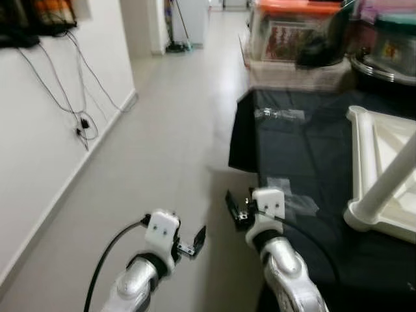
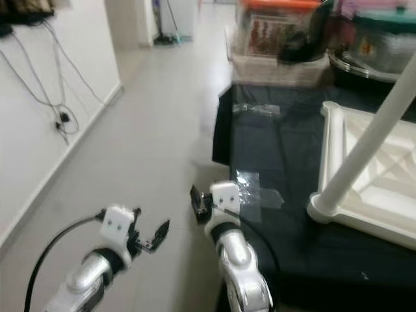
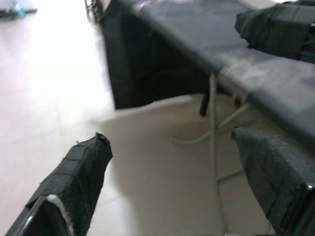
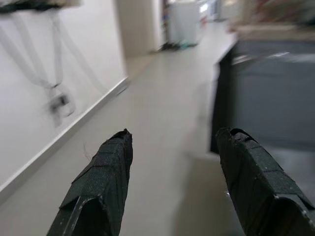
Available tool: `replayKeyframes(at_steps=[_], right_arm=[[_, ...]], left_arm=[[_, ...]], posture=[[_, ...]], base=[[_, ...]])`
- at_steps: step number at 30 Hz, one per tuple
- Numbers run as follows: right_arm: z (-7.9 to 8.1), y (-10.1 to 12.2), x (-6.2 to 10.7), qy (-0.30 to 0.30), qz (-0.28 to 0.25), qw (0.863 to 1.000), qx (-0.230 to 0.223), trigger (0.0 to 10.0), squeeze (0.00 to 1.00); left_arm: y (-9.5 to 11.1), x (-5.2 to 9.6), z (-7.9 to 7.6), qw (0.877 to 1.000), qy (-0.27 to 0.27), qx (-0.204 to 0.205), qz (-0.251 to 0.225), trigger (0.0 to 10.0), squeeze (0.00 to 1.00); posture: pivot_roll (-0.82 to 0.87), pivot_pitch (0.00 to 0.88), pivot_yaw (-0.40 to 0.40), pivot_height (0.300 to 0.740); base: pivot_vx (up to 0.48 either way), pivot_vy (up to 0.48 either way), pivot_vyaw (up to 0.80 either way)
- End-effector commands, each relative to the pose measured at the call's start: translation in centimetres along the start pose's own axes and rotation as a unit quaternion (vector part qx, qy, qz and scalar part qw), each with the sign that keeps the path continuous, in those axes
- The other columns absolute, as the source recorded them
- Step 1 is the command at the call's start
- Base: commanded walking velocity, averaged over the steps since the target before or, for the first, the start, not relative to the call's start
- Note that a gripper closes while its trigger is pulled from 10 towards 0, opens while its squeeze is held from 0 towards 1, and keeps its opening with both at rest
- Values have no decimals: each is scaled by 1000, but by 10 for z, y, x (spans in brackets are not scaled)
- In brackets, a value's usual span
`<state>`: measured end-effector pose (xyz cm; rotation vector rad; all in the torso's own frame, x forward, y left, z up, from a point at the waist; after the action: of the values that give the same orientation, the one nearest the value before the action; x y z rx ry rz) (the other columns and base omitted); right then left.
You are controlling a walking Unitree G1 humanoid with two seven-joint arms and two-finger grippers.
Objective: Building children table
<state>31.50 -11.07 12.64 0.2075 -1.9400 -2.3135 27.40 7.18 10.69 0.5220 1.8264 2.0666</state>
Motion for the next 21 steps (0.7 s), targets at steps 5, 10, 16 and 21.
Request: replayKeyframes(at_steps=[5, 10, 16, 21], right_arm=[[-4, 23, -10, -23, -48, 999, 10, 10000, 0], [-8, 35, -26, -39, -63, 997, 2, 10000, 0], [-2, 55, -50, -27, -92, 995, 10, 10000, 0], [-3, 65, -81, -60, -88, 994, -2, 10000, 0]], left_arm=[[-4, 1, -5, 1000, -9, 2, 8, 10000, 0], [-4, 2, -6, 1000, -7, 5, 9, 10000, 0], [-4, 3, -8, 1000, -10, 10, 11, 10000, 0], [-1, 5, -10, 1000, -11, 11, 8, 10000, 0]], posture=[[86, 33, -46, 740], [88, 31, -48, 740], [92, 35, -54, 740], [101, 58, -63, 740]], base=[[0, 0, -165], [0, 0, -800], [0, 0, -267], [0, 0, 0]])
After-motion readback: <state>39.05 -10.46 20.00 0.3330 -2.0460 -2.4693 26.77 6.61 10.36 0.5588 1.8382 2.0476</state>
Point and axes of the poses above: a point about 5 cm out from each wrist's last joint towards the gripper, its own x axis pointing back from the gripper into the wrist, its own y axis along the axis of the wrist's last joint, z = x × y, the point moved 4 cm from there along -x, pointing out of the wrist towards the gripper, and after that the axes turned 9 degrees about -x, right-handed, at the moved point
